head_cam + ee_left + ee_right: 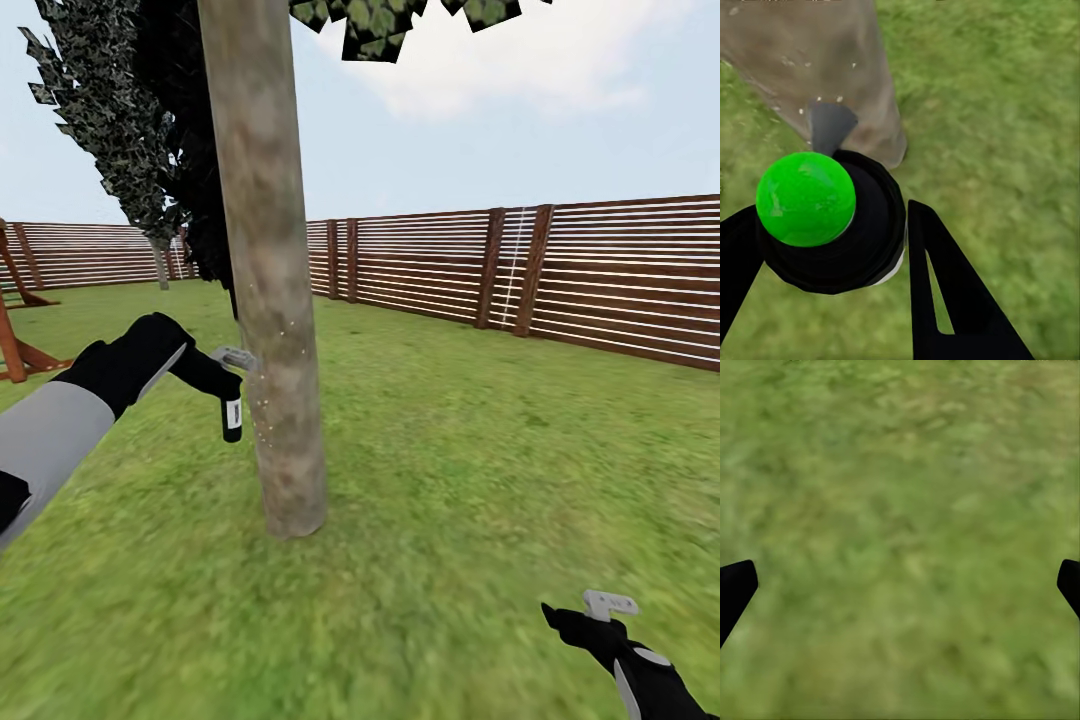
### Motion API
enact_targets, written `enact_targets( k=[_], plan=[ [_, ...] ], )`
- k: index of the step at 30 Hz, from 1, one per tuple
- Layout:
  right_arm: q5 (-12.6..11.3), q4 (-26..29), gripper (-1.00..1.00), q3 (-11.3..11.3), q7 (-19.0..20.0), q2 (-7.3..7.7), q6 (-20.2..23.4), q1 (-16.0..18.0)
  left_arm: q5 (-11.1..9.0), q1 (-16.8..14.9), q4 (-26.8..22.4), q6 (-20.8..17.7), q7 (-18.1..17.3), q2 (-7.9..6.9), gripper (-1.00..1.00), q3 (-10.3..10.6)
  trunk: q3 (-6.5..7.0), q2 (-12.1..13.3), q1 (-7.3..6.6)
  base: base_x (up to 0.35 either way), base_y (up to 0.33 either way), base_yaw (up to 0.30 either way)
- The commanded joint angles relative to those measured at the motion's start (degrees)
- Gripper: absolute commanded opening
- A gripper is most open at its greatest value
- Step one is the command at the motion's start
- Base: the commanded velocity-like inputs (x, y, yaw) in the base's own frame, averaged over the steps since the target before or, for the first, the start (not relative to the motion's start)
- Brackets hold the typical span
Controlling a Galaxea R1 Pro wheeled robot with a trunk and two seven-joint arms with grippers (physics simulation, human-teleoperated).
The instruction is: In the garden, pick up the pesticide atomizer on the floor and spray pesticide onto both trees until each tree trunk is fully covered.
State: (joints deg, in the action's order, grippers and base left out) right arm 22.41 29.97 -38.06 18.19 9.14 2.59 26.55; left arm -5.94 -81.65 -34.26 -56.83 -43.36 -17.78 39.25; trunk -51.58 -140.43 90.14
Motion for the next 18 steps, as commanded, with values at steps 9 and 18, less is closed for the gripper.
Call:
enact_targets(
  k=[9, 18],
  plan=[
    [0.00, 0.00, 1.00, 0.00, 0.00, 0.00, -0.03, 0.02, 0.06, -3.50, -0.24, -0.02, -0.03, 0.02, -1.00, -0.14, 0.00, 0.00, 0.00, 0.003, 0.003, 0.000],
    [0.00, 0.00, 1.00, 0.00, 0.00, 0.02, -0.02, 0.00, 0.14, -5.42, -0.27, 0.03, 0.03, 0.03, -1.00, 0.00, 0.00, 0.00, 0.00, 0.000, 0.000, -0.019]
  ],
)
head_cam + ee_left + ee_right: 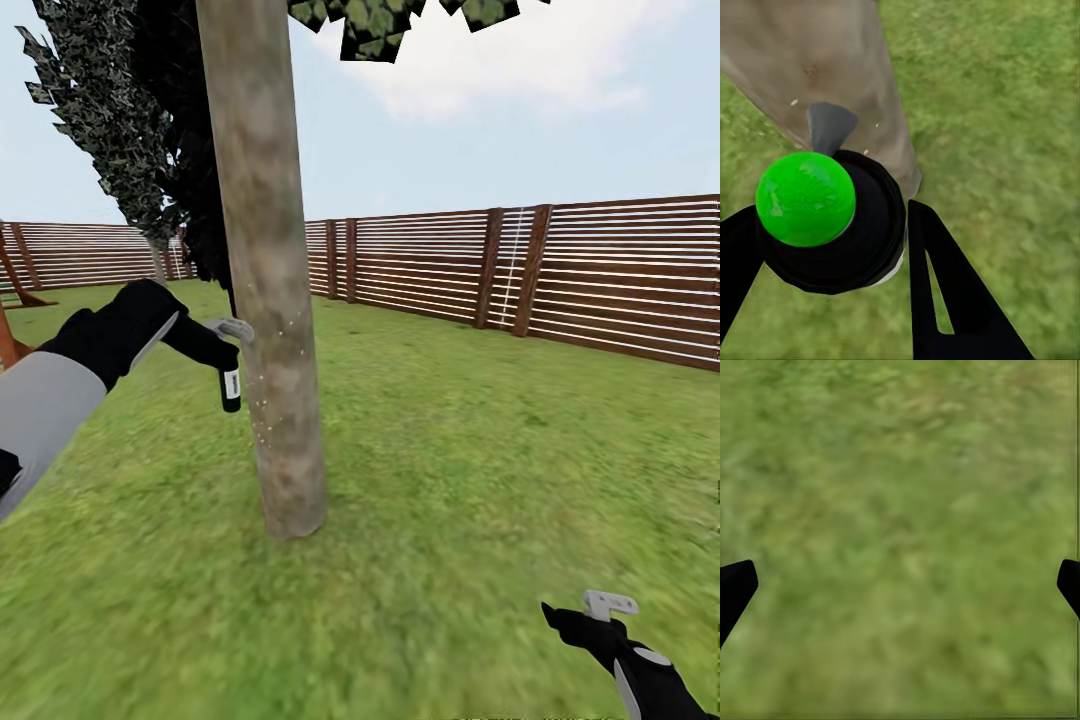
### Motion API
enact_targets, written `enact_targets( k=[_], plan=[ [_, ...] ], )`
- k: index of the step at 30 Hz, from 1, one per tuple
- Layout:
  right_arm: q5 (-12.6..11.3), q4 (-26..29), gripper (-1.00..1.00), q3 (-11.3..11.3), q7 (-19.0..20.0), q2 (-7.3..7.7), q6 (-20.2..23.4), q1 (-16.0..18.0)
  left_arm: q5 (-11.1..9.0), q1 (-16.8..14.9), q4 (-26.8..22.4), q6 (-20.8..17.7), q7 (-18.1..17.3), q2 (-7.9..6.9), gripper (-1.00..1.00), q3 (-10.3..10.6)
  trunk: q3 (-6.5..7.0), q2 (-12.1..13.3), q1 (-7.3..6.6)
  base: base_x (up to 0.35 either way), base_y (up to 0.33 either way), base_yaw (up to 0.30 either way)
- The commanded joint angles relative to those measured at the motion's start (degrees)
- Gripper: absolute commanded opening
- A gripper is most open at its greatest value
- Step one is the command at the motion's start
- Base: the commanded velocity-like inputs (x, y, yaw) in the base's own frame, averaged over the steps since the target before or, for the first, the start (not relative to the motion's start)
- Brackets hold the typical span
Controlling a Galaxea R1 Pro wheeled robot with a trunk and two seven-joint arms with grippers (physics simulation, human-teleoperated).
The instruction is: In the garden, pick up the pesticide atomizer on the floor and spray pesticide onto both trees until each tree trunk is fully covered.
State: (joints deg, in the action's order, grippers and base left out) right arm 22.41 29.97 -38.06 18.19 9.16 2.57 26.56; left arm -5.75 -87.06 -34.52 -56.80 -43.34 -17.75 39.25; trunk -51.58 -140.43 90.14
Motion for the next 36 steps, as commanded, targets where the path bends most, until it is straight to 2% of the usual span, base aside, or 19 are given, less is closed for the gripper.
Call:
enact_targets(
  k=[1, 5, 11, 13, 15, 18, 21, 24, 31, 33, 35, 36],
  plan=[
    [0.00, 0.00, 1.00, 0.02, 0.00, 0.00, -0.01, 0.02, -0.09, -0.02, 0.05, 0.01, 0.02, -0.04, -1.00, 0.01, 0.00, 0.00, 0.00, 0.000, 0.000, -0.190],
    [0.00, 0.00, 1.00, 0.02, 0.00, -0.02, -0.02, -0.01, -0.13, -0.04, 0.21, 0.11, 0.23, -0.09, -1.00, 0.06, 0.00, 0.00, 0.00, 0.000, 0.000, -0.214],
    [0.00, 0.00, 1.00, 0.00, 0.00, -0.02, 0.00, -0.01, -0.20, 0.04, 0.78, 0.52, 0.83, -0.07, -1.00, 0.05, 0.00, 0.00, 0.00, 0.000, 0.000, -0.024],
    [0.00, 0.00, 1.00, 0.02, 0.00, -0.02, -0.01, 0.00, -0.21, 0.05, 1.72, 0.53, 3.34, -0.04, -1.00, 0.01, 0.00, 0.00, 0.00, 0.000, 0.000, -0.002],
    [0.00, 0.00, 1.00, 0.01, 0.00, -0.02, -0.02, 0.04, -0.43, 0.05, 2.57, 0.48, 9.95, -0.06, -1.00, -0.07, 0.00, 0.00, 0.00, 0.000, 0.000, 0.000],
    [0.00, 0.00, 1.00, 0.01, -0.04, -0.02, -0.01, 0.03, -0.57, 0.05, 3.26, 0.51, 11.90, -0.01, -1.00, -0.39, 0.00, 0.00, 0.00, 0.000, 0.000, 0.000],
    [0.00, 0.00, 1.00, 0.00, -0.08, -0.02, -0.02, 0.04, -0.58, 0.12, 3.39, 0.54, 12.27, 0.07, -1.00, -2.67, 0.00, 0.00, 0.00, 0.000, 0.000, 0.000],
    [0.03, 0.00, 1.00, 0.07, -0.09, -0.02, -0.02, 0.05, -0.57, 0.14, 3.35, 0.53, 12.35, 0.16, -1.00, -4.00, 0.00, 0.00, 0.00, 0.000, 0.000, 0.000],
    [0.03, 0.00, 1.00, 0.00, -0.09, 0.03, -0.02, -0.01, -0.57, 0.14, 3.41, 0.47, 12.60, 0.09, -1.00, -4.93, 0.00, 0.00, 0.00, 0.000, 0.000, 0.000],
    [0.02, 0.00, 1.00, 0.00, -0.09, 0.05, -0.02, -0.01, -0.57, 0.14, 3.41, 0.46, 12.64, 0.12, -1.00, -6.77, 0.00, 0.00, 0.00, 0.000, 0.000, 0.000],
    [0.03, 0.00, 1.00, 0.00, -0.09, 0.07, -0.02, 0.04, -0.50, 0.14, 3.83, 0.46, 12.66, 0.18, -1.00, -9.75, 0.00, 0.00, 0.00, 0.000, 0.000, 0.000],
    [0.02, 0.00, 1.00, 0.00, -0.09, 0.07, -0.02, 0.02, -0.49, 0.14, 5.59, 0.46, 12.68, 0.35, -1.00, -10.92, 0.00, 0.00, 0.00, 0.000, 0.000, 0.000]
  ],
)
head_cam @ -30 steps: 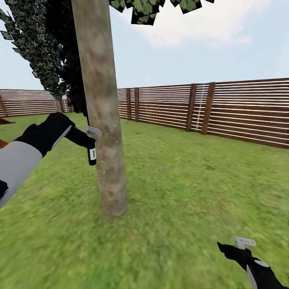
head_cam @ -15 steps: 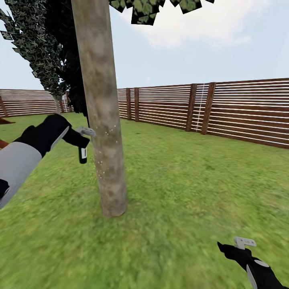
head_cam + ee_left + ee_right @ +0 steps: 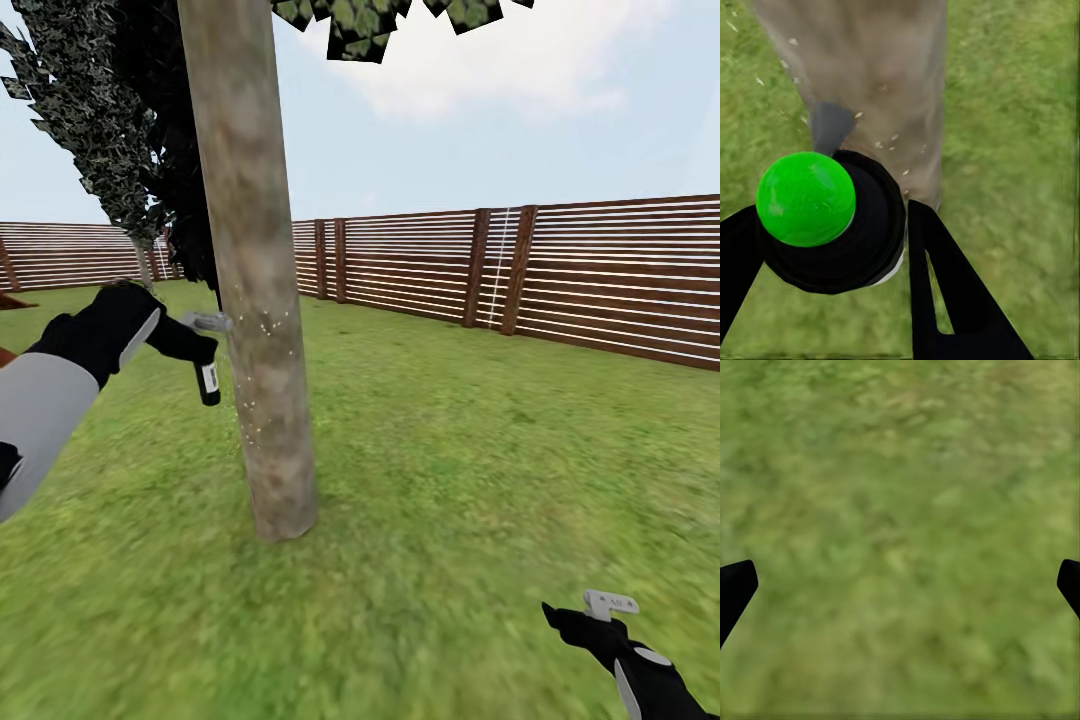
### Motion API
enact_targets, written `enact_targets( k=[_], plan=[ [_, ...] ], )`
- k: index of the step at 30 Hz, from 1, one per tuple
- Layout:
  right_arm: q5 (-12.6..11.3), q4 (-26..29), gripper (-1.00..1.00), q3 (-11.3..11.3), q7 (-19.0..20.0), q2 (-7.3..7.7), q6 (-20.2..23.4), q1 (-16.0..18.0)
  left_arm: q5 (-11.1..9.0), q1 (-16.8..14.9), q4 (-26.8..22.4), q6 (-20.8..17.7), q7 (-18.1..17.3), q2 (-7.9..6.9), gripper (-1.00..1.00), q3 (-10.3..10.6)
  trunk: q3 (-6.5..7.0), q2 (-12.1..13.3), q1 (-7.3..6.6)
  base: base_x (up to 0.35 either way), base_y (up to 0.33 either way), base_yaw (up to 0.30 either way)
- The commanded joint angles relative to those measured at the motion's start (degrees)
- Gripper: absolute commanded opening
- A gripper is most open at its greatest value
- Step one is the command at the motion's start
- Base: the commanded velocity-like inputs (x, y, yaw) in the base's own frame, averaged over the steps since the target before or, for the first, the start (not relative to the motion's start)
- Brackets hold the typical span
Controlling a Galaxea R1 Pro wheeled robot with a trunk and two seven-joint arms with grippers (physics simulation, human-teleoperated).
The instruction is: In the garden, pick up the pesticide atomizer on the floor and spray pesticide onto both trees until each tree trunk is fully covered.
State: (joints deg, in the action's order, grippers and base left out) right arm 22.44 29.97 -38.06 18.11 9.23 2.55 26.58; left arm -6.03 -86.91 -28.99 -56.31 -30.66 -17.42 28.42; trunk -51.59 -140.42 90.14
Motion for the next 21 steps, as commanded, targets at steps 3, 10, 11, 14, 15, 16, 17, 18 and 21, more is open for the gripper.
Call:
enact_targets(
  k=[3, 10, 11, 14, 15, 16, 17, 18, 21],
  plan=[
    [0.00, 0.00, 1.00, 0.00, 0.00, 0.00, 0.00, 0.00, -0.26, 0.03, 3.47, 0.04, 0.06, 0.45, -1.00, -0.63, 0.01, -0.01, -0.01, 0.000, 0.000, 0.000],
    [-0.02, 0.00, 1.00, 0.00, 0.00, 0.00, 0.01, 0.03, -0.30, 0.22, 7.60, 0.49, 0.07, 2.35, -1.00, -0.65, 0.01, -0.01, -0.01, 0.000, 0.000, 0.000],
    [-0.02, 0.00, 1.00, 0.00, 0.00, 0.00, 0.00, 0.01, -0.30, 0.24, 7.79, 0.54, 0.07, 2.41, -1.00, -0.65, 0.01, -0.01, -0.01, 0.000, 0.000, 0.000],
    [0.00, 0.00, 1.00, 0.00, 0.00, 0.00, 0.00, -0.01, -0.30, 0.35, 8.02, 0.65, 0.07, 2.47, -1.00, -0.64, 0.01, -0.01, -0.01, 0.000, 0.000, 0.000],
    [0.01, 0.00, 1.00, 0.00, 0.00, 0.00, 0.00, 0.02, -0.30, 0.48, 8.04, 0.75, 0.07, 2.47, -1.00, -0.64, 0.01, -0.01, -0.01, 0.000, 0.000, 0.000],
    [0.00, 0.00, 1.00, 0.00, 0.00, 0.00, 0.00, 0.04, -0.30, 0.72, 8.06, 0.80, 0.07, 2.48, -1.00, -0.64, 0.01, -0.01, -0.01, 0.000, 0.000, 0.000],
    [0.02, 0.00, 1.00, 0.00, 0.00, 0.00, 0.00, 0.04, -0.30, 0.93, 8.07, 0.85, 0.07, 2.48, -1.00, -0.64, 0.01, -0.01, -0.01, 0.000, 0.000, 0.000],
    [0.02, 0.00, 1.00, 0.00, 0.00, 0.00, 0.01, 0.03, -0.30, 1.16, 8.07, 0.89, 0.07, 2.48, -1.00, -0.64, 0.01, -0.01, -0.01, 0.000, 0.000, 0.000],
    [0.00, 0.00, 1.00, 0.00, 0.00, 0.00, 0.00, 0.00, -0.30, 2.00, 8.07, 2.06, 0.14, 2.48, -1.00, -0.64, 0.01, -0.01, -0.01, 0.000, 0.000, 0.000]
  ],
)
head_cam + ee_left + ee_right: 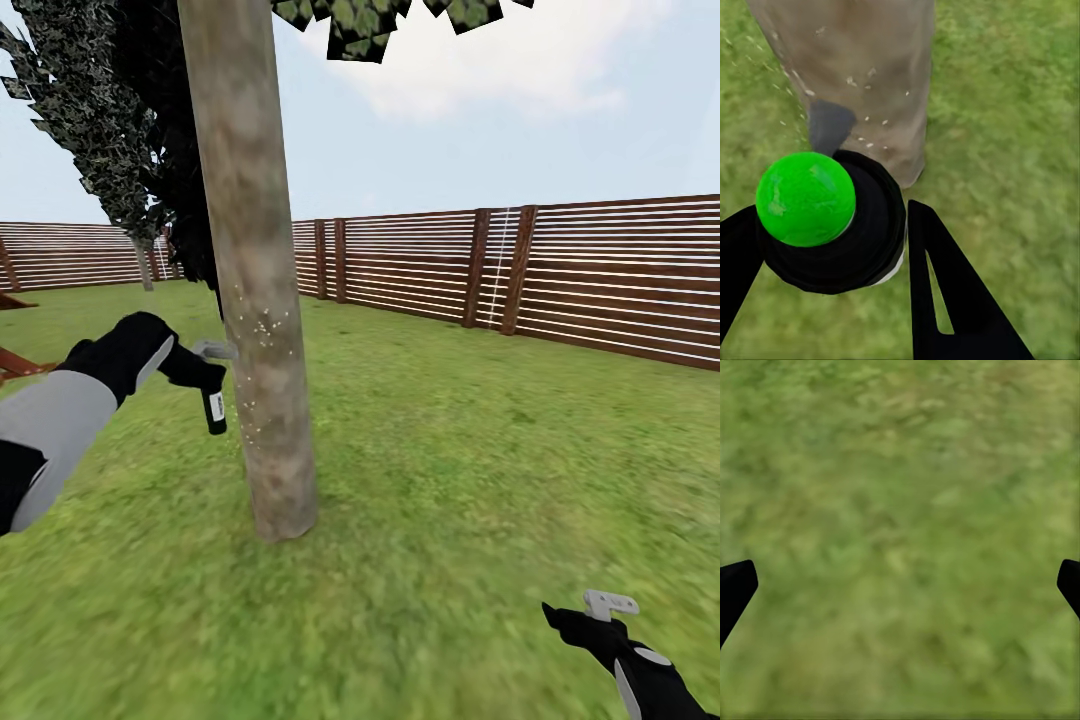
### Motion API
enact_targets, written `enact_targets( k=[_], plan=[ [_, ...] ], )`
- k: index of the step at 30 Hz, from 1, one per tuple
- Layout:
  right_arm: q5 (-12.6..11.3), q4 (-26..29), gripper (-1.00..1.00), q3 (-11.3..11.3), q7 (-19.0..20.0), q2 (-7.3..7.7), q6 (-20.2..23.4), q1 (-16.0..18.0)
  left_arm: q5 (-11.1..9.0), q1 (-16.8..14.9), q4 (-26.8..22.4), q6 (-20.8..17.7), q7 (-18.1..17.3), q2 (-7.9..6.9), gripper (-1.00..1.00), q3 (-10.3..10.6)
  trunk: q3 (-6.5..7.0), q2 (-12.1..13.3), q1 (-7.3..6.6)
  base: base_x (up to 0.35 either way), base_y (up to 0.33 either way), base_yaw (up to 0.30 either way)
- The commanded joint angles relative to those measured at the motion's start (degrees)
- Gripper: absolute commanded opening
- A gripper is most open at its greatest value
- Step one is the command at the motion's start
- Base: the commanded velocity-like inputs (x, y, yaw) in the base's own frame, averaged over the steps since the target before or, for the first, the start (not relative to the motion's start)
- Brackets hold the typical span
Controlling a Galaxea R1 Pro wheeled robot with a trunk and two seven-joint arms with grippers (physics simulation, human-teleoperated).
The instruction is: In the garden, pick up the pesticide atomizer on the floor and spray pesticide onto both trees until each tree trunk is fully covered.
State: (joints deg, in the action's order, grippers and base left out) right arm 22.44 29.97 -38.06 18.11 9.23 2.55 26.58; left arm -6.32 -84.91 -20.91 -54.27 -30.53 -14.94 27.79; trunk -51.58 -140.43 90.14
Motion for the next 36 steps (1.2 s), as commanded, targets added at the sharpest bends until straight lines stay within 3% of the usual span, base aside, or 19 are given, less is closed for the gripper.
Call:
enact_targets(
  k=[1, 5, 11, 17, 19, 22, 23, 24, 26, 28, 36],
  plan=[
    [0.01, 0.00, 1.00, 0.00, 0.00, 0.00, 0.00, -0.01, -0.01, 0.34, 0.04, 0.41, 0.01, 0.00, -1.00, -0.01, 0.00, 0.00, 0.00, 0.000, 0.000, 0.000],
    [0.02, 0.00, 1.00, 0.00, 0.00, -0.05, 0.00, -0.01, -0.09, 1.65, 2.49, 2.48, 0.03, 0.27, -1.00, -0.01, 0.00, 0.00, 0.00, 0.000, 0.000, 0.000],
    [0.06, 0.00, 1.00, 0.00, 0.00, -0.09, 0.02, -0.02, -0.30, 2.68, 11.84, 11.43, 0.03, 0.75, -1.00, -0.01, 0.00, 0.00, 0.00, 0.000, 0.000, 0.000],
    [0.23, 0.00, 1.00, 0.12, 0.00, -0.09, 0.00, -0.02, -0.45, 6.36, 13.07, 13.55, 0.03, 2.19, -1.00, -0.01, 0.00, 0.00, 0.00, 0.000, 0.000, 0.000],
    [0.24, 0.00, 1.00, 0.09, 0.00, -0.02, 0.00, -0.01, -0.47, 8.21, 13.09, 15.81, 0.18, 3.04, -1.00, -0.01, 0.00, 0.00, 0.00, 0.000, 0.000, 0.000],
    [0.24, 0.00, 1.00, 0.09, 0.00, -0.07, 0.03, 0.01, -3.96, 10.40, 13.09, 17.26, 3.72, 4.09, -1.00, -0.02, 0.00, 0.00, 0.00, 0.000, 0.000, 0.015],
    [0.24, 0.00, 1.00, 0.09, 0.00, -0.08, 0.06, 0.00, -7.62, 11.51, 13.09, 19.07, 7.30, 4.55, -1.00, -0.02, 0.00, 0.00, 0.00, 0.000, 0.000, 0.152],
    [0.24, 0.00, 1.00, 0.09, 0.00, -0.08, 0.07, -0.01, -9.93, 12.03, 13.09, 19.98, 10.06, 4.84, -1.00, -0.01, 0.00, 0.00, 0.00, 0.000, 0.000, 0.203],
    [0.24, 0.00, 1.00, 0.09, 0.00, -0.09, 0.08, 0.00, -12.14, 13.07, 13.09, 20.68, 12.88, 5.33, -1.00, -0.01, 0.00, 0.00, 0.00, 0.000, 0.000, 0.231],
    [0.24, 0.00, 1.00, 0.09, 0.00, -0.09, 0.09, 0.00, -13.09, 14.52, 13.03, 21.05, 14.03, 5.83, -1.00, 0.03, 0.00, 0.00, 0.00, 0.000, 0.000, 0.252],
    [0.24, 0.00, 1.00, 0.09, 0.00, -0.09, 0.09, 0.03, -13.42, 16.79, 13.02, 23.57, 14.35, 6.24, -1.00, -0.01, 0.00, 0.00, 0.00, 0.000, -0.053, 0.067]
  ],
)
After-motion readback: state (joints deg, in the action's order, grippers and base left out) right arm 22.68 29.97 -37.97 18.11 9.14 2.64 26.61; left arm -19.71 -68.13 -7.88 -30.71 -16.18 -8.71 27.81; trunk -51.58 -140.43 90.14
